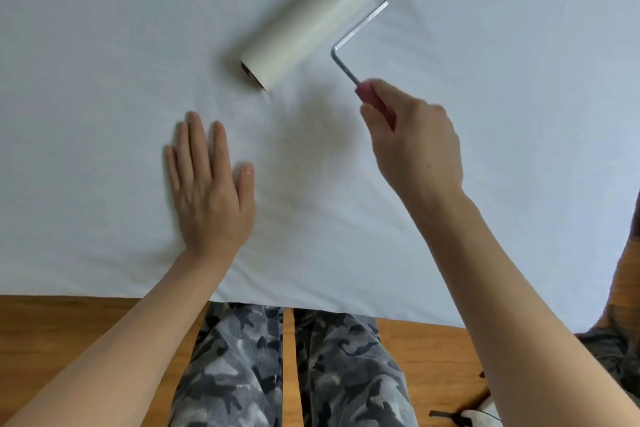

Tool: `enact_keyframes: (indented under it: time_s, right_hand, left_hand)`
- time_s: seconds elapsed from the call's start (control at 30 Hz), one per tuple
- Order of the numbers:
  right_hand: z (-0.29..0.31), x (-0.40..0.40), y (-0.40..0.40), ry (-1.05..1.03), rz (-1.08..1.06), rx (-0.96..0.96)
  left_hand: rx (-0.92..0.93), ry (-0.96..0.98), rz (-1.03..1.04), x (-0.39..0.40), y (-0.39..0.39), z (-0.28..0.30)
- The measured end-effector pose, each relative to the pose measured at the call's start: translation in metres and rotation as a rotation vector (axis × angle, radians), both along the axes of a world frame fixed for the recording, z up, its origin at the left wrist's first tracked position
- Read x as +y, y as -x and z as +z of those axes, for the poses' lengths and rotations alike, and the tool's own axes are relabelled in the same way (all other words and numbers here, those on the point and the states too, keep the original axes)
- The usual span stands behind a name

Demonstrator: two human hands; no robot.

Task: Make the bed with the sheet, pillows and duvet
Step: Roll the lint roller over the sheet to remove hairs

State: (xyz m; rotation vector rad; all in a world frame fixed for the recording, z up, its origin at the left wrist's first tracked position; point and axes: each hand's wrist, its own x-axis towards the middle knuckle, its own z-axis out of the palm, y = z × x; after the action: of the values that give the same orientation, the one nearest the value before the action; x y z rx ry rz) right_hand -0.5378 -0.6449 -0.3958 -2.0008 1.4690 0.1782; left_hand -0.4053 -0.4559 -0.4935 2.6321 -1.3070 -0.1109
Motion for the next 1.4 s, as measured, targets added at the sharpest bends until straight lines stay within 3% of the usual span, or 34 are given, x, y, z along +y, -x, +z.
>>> enact_keyframes:
  time_s: [0.27,0.67,0.9,1.1,1.4]
  right_hand:
    - [-0.003,-0.010,-0.030,0.023,0.041,-0.003]
    - [0.017,0.068,0.145,0.042,-0.133,0.094]
    - [0.029,0.093,0.194,0.013,-0.215,0.170]
    - [0.022,0.075,0.160,0.039,-0.159,0.126]
    - [0.001,0.011,0.018,0.043,0.008,0.018]
  left_hand:
    - [-0.007,0.014,-0.005,0.001,0.000,-0.002]
    - [-0.014,0.003,-0.005,0.002,0.001,-0.002]
    - [-0.019,-0.007,0.000,0.001,0.002,0.000]
    - [-0.006,-0.014,0.002,0.002,0.000,0.002]
    - [0.004,-0.015,0.026,0.015,-0.007,0.004]
